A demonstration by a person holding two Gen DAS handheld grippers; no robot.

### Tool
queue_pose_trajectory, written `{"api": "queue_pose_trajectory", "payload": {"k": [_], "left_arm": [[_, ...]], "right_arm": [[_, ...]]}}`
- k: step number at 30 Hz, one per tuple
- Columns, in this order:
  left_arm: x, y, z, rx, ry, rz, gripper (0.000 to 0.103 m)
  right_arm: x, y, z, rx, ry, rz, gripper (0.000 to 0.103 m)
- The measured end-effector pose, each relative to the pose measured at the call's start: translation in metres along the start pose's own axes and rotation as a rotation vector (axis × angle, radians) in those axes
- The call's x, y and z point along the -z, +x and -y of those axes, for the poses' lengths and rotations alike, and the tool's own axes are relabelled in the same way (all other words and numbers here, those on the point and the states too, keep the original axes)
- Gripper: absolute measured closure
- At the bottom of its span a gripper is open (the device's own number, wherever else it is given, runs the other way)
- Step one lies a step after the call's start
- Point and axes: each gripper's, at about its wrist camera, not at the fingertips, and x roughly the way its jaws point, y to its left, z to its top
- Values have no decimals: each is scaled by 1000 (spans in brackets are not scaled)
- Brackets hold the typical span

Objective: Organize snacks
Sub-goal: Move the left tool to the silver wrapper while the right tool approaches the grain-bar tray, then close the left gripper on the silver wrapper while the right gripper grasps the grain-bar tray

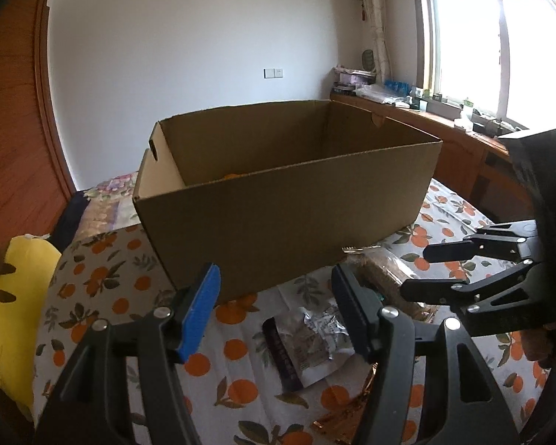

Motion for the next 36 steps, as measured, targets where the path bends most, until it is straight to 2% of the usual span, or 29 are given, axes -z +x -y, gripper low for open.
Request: {"api": "queue_pose_trajectory", "payload": {"k": [7, 13, 17, 31, 36], "left_arm": [[8, 10, 3, 25, 29, -59, 40], [14, 14, 13, 75, 55, -124, 40], [19, 16, 21, 75, 94, -155, 40], [29, 18, 32, 92, 234, -248, 40], [28, 27, 43, 51, 293, -259, 40]], "right_arm": [[0, 19, 4, -35, 35, -41, 40], [4, 24, 6, -80, 55, -56, 42], [6, 22, 6, -92, 57, -51, 55], [34, -25, 30, 14, 9, 20, 57], [42, -27, 35, 50, -4, 13, 57]]}}
